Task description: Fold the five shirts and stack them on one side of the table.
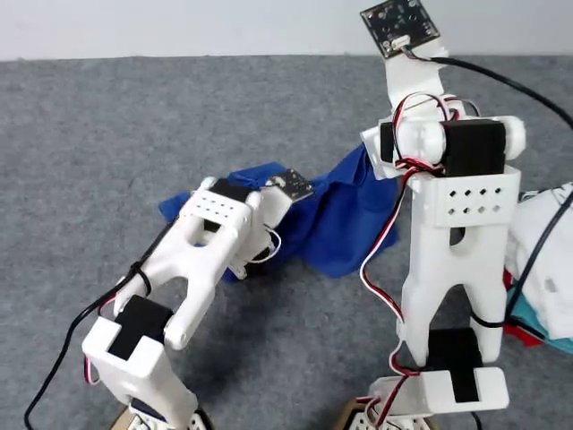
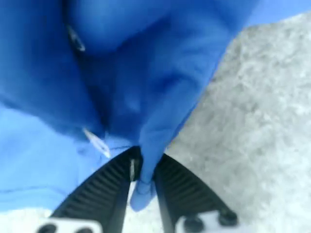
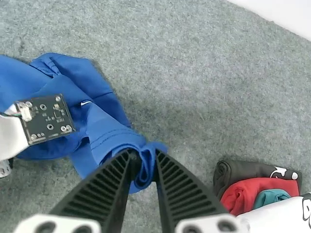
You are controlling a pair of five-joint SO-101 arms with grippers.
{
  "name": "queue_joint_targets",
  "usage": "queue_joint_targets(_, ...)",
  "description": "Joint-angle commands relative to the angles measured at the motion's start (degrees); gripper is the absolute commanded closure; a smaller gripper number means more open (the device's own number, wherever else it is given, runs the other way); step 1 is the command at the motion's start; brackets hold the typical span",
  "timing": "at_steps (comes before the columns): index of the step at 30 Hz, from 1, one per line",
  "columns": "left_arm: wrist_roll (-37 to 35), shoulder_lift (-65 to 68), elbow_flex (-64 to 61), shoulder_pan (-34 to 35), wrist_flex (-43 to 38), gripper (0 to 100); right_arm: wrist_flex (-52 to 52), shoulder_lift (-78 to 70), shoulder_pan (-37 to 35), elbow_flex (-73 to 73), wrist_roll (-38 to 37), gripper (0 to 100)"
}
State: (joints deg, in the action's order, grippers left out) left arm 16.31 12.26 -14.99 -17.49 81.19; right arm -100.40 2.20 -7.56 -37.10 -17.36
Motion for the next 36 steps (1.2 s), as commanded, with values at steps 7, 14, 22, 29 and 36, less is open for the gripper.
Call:
queue_joint_targets(7,0.8,-0.7,19.5,7.6,13.6,99,6.2,2.1,0.9,0.4,0.1,98.8)
queue_joint_targets(14,0.6,-0.3,35.9,14.2,16.4,98,22.0,2.1,1.0,9.1,-0.1,98.8)
queue_joint_targets(22,0.5,-0.2,44.6,14.8,3.2,98,47.1,2.1,2.9,16.4,-0.4,98.8)
queue_joint_targets(29,0.5,-0.3,44.6,14.8,-17.5,98,61.8,2.6,5.1,16.1,-0.4,98.8)
queue_joint_targets(36,0.7,-0.7,47.8,14.9,-24.9,98,64.4,2.4,5.2,4.0,-0.3,98.8)
